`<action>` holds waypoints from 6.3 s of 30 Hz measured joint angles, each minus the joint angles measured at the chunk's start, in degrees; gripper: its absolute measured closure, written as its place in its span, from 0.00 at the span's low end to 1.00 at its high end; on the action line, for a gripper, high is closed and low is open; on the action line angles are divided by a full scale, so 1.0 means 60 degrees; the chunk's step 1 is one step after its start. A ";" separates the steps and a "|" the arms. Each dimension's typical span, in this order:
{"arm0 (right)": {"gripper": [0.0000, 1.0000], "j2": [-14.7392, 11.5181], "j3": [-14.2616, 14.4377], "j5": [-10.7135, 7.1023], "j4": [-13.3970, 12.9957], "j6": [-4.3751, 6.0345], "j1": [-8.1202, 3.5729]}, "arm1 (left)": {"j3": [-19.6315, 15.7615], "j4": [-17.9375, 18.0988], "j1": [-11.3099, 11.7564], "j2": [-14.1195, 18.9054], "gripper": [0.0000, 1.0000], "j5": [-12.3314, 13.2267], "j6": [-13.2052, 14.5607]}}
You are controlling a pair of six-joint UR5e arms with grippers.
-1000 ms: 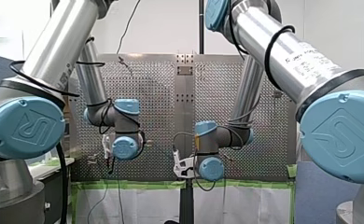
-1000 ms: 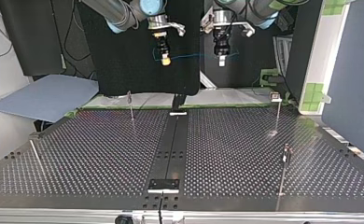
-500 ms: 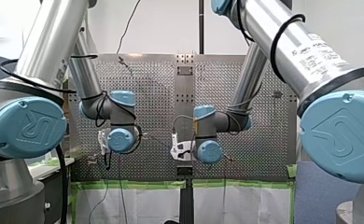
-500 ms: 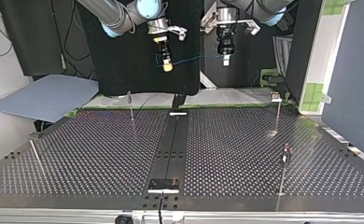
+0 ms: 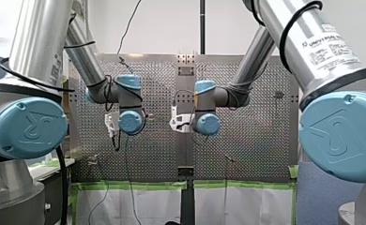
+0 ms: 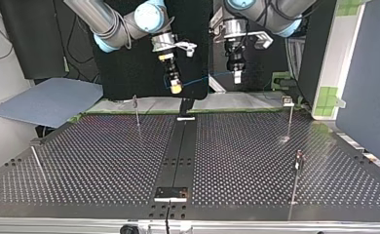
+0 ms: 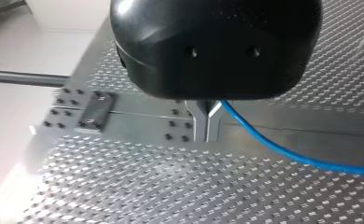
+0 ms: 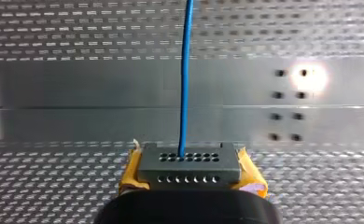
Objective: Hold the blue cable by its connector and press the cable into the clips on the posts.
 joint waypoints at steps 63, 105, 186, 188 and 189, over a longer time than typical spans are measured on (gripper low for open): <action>1.00 -0.1066 -0.3921 -0.1292 0.1616 0.0579 0.0359 | 0.3118 -0.5107 0.2066 0.2932 1.00 -0.0077 -0.0720; 1.00 -0.0398 -0.5276 -0.1369 0.1951 0.0782 0.0689 | 0.4487 -0.5680 0.4650 0.2470 1.00 0.2544 -0.1654; 1.00 -0.0090 -0.5331 -0.1248 0.2752 0.0300 0.0385 | 0.4498 -0.5490 0.5770 0.2129 1.00 0.4623 -0.2524; 1.00 -0.0088 -0.5331 -0.1237 0.2740 0.0324 0.0336 | 0.4534 -0.5407 0.5800 0.2121 1.00 0.4725 -0.2538; 1.00 -0.0087 -0.5332 -0.1228 0.2727 0.0343 0.0301 | 0.4563 -0.5387 0.5815 0.2115 1.00 0.4765 -0.2544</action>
